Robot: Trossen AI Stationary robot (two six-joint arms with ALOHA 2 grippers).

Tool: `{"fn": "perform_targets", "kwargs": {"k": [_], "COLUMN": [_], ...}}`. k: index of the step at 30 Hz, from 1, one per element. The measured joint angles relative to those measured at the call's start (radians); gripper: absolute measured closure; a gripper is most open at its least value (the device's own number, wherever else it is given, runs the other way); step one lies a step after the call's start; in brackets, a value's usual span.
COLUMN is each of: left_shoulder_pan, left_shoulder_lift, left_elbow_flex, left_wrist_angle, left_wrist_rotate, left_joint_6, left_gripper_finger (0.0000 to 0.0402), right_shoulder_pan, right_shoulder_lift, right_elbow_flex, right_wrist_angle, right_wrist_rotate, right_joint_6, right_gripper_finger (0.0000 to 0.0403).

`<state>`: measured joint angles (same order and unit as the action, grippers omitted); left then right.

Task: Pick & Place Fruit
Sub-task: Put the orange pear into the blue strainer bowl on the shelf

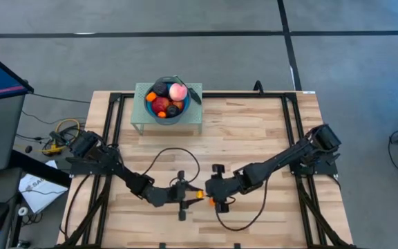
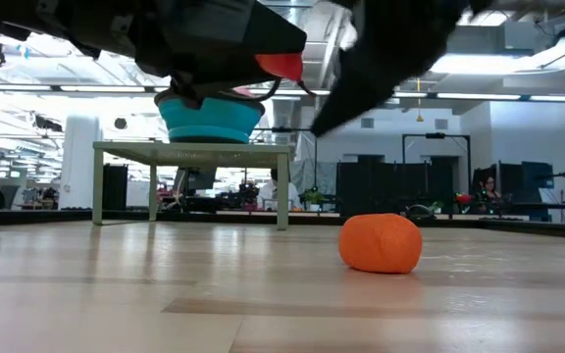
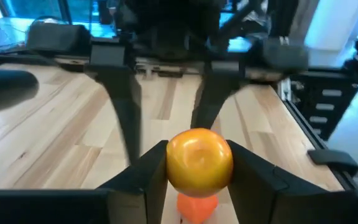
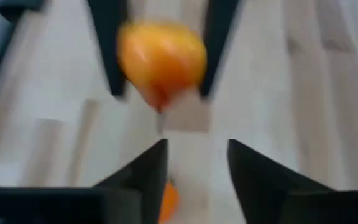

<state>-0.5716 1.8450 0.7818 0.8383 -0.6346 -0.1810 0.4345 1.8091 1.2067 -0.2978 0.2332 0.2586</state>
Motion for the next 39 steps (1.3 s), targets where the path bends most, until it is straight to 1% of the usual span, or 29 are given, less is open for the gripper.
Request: {"fn": "perform_targets", "kwargs": {"k": [2, 5, 8, 11, 14, 16, 18, 20, 22, 25, 29, 36, 39], "left_shoulder_pan": [0.000, 0.005, 0.021, 0.046, 0.075, 0.091, 0.103, 0.110, 0.115, 0.115, 0.115, 0.115, 0.115], "left_shoulder_lift": [0.000, 0.000, 0.000, 0.000, 0.000, 0.000, 0.000, 0.000, 0.000, 0.000, -0.002, -0.002, -0.002], "left_elbow_flex": [-0.009, -0.052, -0.113, -0.165, -0.186, -0.185, -0.178, -0.167, -0.157, -0.142, -0.133, -0.133, -0.133], "left_wrist_angle": [0.021, 0.136, 0.316, 0.474, 0.562, 0.593, 0.611, 0.633, 0.645, 0.651, 0.655, 0.662, 0.665], "left_wrist_rotate": [-0.007, -0.016, -0.019, -0.020, 0.016, 0.057, 0.095, 0.126, 0.151, 0.165, 0.167, 0.166, 0.165], "left_joint_6": [-0.016, -0.027, -0.068, -0.149, -0.249, -0.299, -0.322, -0.325, -0.325, -0.324, -0.317, -0.314, -0.314], "left_gripper_finger": [0.0264, 0.0268, 0.0268, 0.0265, 0.0265, 0.0267, 0.0267, 0.0266, 0.0264, 0.0262, 0.0264, 0.0263, 0.0263], "right_shoulder_pan": [0.018, 0.067, 0.128, 0.193, 0.253, 0.281, 0.293, 0.292, 0.283, 0.261, 0.230, 0.191, 0.180], "right_shoulder_lift": [0.000, 0.002, 0.002, 0.012, 0.014, 0.012, 0.012, 0.012, 0.012, 0.012, 0.013, 0.013, 0.013], "right_elbow_flex": [-0.038, -0.136, -0.223, -0.283, -0.298, -0.297, -0.297, -0.297, -0.297, -0.292, -0.269, -0.249, -0.249], "right_wrist_angle": [0.007, 0.084, 0.262, 0.482, 0.677, 0.828, 0.984, 1.120, 1.203, 1.231, 1.196, 1.190, 1.154], "right_wrist_rotate": [0.092, 0.285, 0.450, 0.602, 0.801, 0.907, 0.966, 0.973, 0.972, 0.957, 0.818, 0.760, 0.741], "right_joint_6": [0.019, 0.046, 0.056, 0.019, -0.116, -0.286, -0.492, -0.672, -0.806, -0.907, -0.922, -0.924, -0.896], "right_gripper_finger": [0.0204, 0.0169, 0.0155, 0.0156, 0.0164, 0.0171, 0.0178, 0.0186, 0.0193, 0.0202, 0.0211, 0.0242, 0.0257]}}
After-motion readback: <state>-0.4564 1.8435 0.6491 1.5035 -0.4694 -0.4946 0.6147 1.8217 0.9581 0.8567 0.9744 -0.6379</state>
